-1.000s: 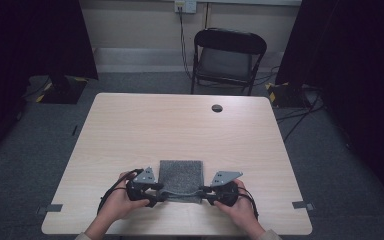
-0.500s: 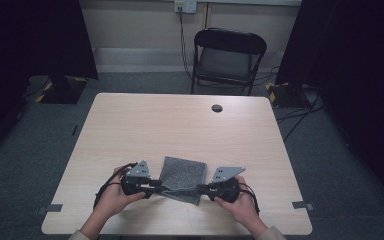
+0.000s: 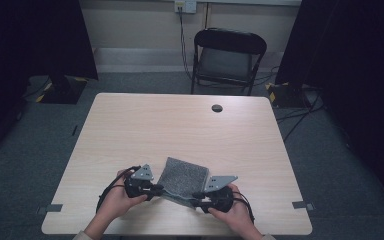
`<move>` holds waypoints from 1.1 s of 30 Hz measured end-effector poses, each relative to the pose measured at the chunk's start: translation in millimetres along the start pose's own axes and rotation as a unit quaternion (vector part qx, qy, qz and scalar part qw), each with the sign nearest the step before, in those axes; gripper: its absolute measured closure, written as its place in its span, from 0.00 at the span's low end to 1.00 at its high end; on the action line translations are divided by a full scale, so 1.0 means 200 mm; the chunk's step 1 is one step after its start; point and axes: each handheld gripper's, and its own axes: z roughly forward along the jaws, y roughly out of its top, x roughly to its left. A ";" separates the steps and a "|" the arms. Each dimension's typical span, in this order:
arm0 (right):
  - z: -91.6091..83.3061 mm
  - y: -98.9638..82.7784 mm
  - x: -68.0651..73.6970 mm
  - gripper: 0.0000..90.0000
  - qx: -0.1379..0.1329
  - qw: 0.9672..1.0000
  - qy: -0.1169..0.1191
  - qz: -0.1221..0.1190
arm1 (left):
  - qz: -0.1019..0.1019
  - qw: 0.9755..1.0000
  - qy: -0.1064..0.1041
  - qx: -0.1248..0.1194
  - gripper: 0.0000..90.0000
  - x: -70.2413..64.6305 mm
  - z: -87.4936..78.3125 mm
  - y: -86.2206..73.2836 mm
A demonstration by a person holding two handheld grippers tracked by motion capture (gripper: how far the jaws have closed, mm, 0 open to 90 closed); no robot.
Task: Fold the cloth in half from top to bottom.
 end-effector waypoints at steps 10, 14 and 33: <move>0.01 -0.02 -0.02 0.96 0.026 0.996 -0.057 -0.058 | -0.003 1.000 -0.009 -0.004 0.99 0.00 -0.02 -0.01; 0.00 -0.02 -0.07 0.95 0.023 0.997 -0.056 -0.053 | -0.003 1.000 -0.013 0.002 0.98 -0.01 0.00 -0.01; -0.15 -0.05 -0.08 0.38 -0.032 0.999 -0.020 0.004 | 0.003 0.999 0.013 -0.052 0.30 -0.01 -0.09 0.01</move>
